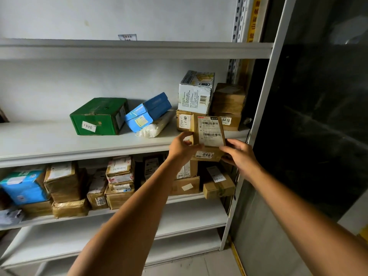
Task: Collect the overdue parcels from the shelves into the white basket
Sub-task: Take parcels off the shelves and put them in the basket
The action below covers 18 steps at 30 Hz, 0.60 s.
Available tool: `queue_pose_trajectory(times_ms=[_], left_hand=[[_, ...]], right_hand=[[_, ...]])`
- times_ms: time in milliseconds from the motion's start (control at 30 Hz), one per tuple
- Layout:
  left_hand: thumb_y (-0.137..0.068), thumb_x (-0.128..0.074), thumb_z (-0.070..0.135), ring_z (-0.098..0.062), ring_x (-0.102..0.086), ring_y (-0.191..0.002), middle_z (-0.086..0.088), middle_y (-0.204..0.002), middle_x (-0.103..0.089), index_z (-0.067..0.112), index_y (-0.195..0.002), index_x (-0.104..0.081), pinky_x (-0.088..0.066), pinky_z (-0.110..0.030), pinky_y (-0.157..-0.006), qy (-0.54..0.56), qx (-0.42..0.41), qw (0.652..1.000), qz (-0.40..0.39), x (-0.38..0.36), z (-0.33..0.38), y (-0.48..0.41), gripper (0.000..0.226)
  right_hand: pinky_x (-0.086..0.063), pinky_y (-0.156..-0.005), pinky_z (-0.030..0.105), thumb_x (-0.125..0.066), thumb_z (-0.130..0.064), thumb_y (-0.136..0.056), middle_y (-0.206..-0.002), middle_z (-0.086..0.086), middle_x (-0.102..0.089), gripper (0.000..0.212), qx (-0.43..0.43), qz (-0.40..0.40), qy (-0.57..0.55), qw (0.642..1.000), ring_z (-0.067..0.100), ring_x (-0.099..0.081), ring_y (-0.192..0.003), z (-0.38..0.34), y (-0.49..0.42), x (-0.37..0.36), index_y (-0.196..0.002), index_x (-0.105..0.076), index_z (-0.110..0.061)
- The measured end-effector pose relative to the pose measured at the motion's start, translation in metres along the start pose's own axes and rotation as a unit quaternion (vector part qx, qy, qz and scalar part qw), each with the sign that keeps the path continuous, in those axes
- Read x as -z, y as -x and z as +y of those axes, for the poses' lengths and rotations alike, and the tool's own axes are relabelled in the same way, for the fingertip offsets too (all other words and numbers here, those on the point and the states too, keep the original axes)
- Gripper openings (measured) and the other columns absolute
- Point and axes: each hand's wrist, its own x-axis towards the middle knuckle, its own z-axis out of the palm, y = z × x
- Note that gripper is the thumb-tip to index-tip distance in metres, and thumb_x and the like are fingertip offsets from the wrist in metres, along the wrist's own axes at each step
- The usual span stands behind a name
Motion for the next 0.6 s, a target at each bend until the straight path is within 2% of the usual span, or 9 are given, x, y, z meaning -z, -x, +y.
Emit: queue_pose_trajectory(times_ms=[100,233,367,400,500,600], left_hand=[[-0.076,-0.085,0.023,-0.020,-0.073,-0.088,-0.004,-0.106,-0.070,0.029,-0.135,-0.053,-0.062,-0.041,-0.081,-0.017,-0.004,1.000,0.013,-0.001,0.004,0.001,0.068],[-0.075,-0.085,0.020,-0.021,-0.074,-0.088,-0.005,-0.105,-0.073,0.027,-0.137,-0.053,-0.062,-0.041,-0.080,0.008,0.009,1.000,0.001,0.003,0.004,0.002,0.070],[-0.083,-0.077,0.007,-0.014,-0.072,-0.084,-0.005,-0.099,-0.073,0.020,-0.137,-0.051,-0.059,-0.024,-0.067,0.082,0.019,0.996,-0.014,0.015,0.000,0.009,0.062],[-0.083,-0.077,0.005,-0.015,-0.073,-0.086,-0.007,-0.101,-0.073,0.019,-0.138,-0.051,-0.060,-0.025,-0.069,0.102,0.023,0.994,-0.016,0.018,-0.002,0.010,0.062],[-0.082,-0.077,0.004,-0.022,-0.073,-0.096,-0.012,-0.108,-0.072,0.020,-0.138,-0.052,-0.060,-0.039,-0.088,0.143,0.035,0.989,-0.017,0.027,-0.009,0.009,0.064],[-0.082,-0.075,0.002,-0.023,-0.072,-0.098,-0.012,-0.108,-0.072,0.022,-0.136,-0.053,-0.058,-0.041,-0.091,0.162,0.046,0.986,-0.010,0.035,-0.012,0.008,0.061]], right_hand=[[-0.055,-0.094,0.043,-0.081,-0.027,-0.076,-0.135,0.007,-0.057,0.062,0.001,0.004,0.001,1.000,0.022,-0.061,-0.114,-0.002,0.000,0.001,-0.133,-0.057,-0.026],[-0.054,-0.097,0.043,-0.083,-0.030,-0.074,-0.134,0.005,-0.058,0.064,0.014,0.013,0.013,1.000,0.022,-0.060,-0.116,-0.009,0.005,-0.002,-0.132,-0.058,-0.025],[-0.051,-0.100,0.038,-0.083,-0.030,-0.076,-0.134,0.000,-0.060,0.060,0.064,0.036,0.060,0.995,0.017,-0.058,-0.120,-0.019,0.013,-0.014,-0.131,-0.059,-0.022],[-0.049,-0.100,0.035,-0.082,-0.031,-0.076,-0.134,-0.001,-0.059,0.059,0.079,0.043,0.073,0.993,0.016,-0.056,-0.121,-0.020,0.015,-0.016,-0.130,-0.060,-0.023],[-0.043,-0.098,0.027,-0.081,-0.028,-0.079,-0.135,0.000,-0.059,0.055,0.102,0.044,0.088,0.990,0.014,-0.052,-0.124,-0.024,0.023,-0.025,-0.129,-0.061,-0.019],[-0.041,-0.095,0.024,-0.081,-0.027,-0.079,-0.134,0.002,-0.060,0.054,0.125,0.043,0.099,0.986,0.015,-0.052,-0.125,-0.029,0.032,-0.033,-0.129,-0.061,-0.016]])
